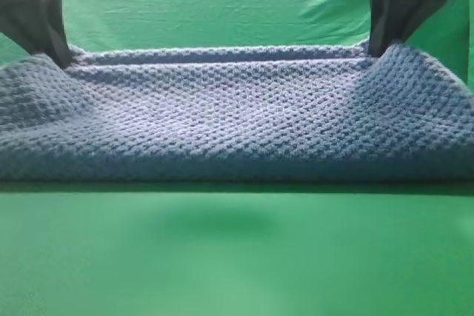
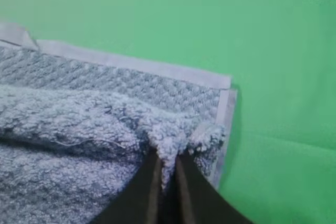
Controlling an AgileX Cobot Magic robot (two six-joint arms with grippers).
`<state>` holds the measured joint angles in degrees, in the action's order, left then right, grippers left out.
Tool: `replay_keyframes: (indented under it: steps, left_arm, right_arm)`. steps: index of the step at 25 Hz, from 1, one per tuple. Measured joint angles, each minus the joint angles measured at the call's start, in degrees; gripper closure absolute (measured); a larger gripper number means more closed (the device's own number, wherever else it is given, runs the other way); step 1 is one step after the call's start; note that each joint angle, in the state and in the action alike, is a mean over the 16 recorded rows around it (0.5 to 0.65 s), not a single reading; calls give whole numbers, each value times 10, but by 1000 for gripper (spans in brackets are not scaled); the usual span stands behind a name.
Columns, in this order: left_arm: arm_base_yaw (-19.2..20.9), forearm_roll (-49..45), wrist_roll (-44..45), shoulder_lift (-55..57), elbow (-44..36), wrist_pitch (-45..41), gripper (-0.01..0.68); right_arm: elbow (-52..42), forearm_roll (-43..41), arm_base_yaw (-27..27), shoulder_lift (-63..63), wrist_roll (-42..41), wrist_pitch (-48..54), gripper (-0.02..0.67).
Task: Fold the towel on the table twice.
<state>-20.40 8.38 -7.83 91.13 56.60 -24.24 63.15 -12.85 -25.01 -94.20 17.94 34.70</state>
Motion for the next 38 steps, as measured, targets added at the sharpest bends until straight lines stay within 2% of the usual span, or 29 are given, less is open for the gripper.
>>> replay_keyframes:
  steps: [4, 7, 10, 16, 18, 20, 22, 25, 33, 36, 38]
  left_arm:
    - [0, -29, -4, 46, 32, 10, 658]
    - [1, -50, -5, 67, 48, 15, 614]
    - [3, -69, -5, 80, 63, 14, 527]
    - [6, -99, -5, 80, 102, -21, 300]
    - [7, -105, -5, 73, 120, -42, 243]
    - [8, -109, -5, 62, 138, -64, 212]
    - [9, -109, -5, 47, 155, -87, 216]
    - [9, -105, -4, 17, 177, -120, 278]
    - [9, -58, 34, -108, 201, -179, 544]
    - [9, -24, 62, -165, 189, -191, 603]
    - [9, 0, 82, -206, 175, -198, 617]
  right_arm:
    - [26, -12, 10, -45, -3, -21, 633]
    - [39, -24, 15, -68, -4, -31, 581]
    - [52, -34, 19, -83, -4, -28, 482]
    - [100, -46, 24, -90, -5, 27, 251]
    - [122, -50, 25, -86, -5, 58, 205]
    - [144, -51, 26, -77, -7, 91, 189]
    - [166, -52, 27, -65, -9, 123, 208]
    - [194, -52, 27, -40, -12, 169, 290]
    - [223, -45, 27, 67, -27, 243, 586]
    - [213, -34, 27, 119, -38, 254, 636]
    - [201, -25, 27, 157, -47, 257, 647]
